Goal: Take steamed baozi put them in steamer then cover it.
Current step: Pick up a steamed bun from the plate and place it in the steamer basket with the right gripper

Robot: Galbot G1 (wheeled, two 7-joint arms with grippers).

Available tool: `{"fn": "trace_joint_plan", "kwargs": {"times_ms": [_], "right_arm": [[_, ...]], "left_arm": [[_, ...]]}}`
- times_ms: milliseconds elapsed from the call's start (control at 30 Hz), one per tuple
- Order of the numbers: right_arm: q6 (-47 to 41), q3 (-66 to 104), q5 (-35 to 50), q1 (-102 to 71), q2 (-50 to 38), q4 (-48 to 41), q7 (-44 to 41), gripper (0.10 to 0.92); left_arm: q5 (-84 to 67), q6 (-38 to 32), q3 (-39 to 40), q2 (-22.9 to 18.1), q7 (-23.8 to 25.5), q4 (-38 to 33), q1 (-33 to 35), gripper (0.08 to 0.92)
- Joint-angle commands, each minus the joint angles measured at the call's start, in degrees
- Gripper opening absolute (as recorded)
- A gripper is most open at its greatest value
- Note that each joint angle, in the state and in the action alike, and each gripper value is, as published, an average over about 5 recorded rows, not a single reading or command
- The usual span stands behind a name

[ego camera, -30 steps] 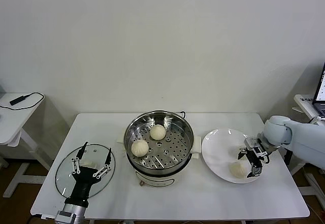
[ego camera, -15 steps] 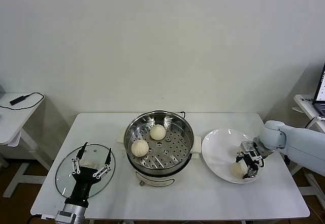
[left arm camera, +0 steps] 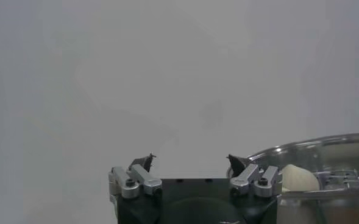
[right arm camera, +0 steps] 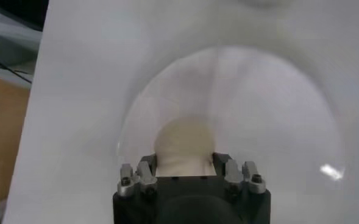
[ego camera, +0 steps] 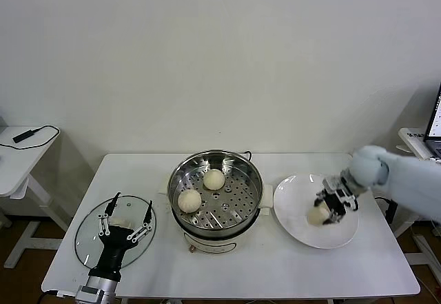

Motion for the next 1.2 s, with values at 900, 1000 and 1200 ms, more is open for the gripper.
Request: {"fn": "trace_joint_plan", "kwargs": {"times_ms": [900, 1000, 1200], "right_arm": [[36.54, -0.16, -20.89, 6.82, 33.64, 8.59, -1.52, 0.611], [37.33, -0.2, -21.94, 5.53, 33.86, 8.45, -1.8, 0.611], [38.38, 0.06, -23.5, 3.35, 33.64, 8.16, -1.92, 0.623]], "left_arm": [[-0.36, -0.79, -0.55, 0.18, -0.01, 0.07, 0.34, 0.823], [-0.46, -0.83, -0.66, 0.23, -0.03, 0.23, 0.31, 0.823], [-0.55, -0.9, -0.57, 0.36, -0.06, 0.49, 0.17, 0.823]]}}
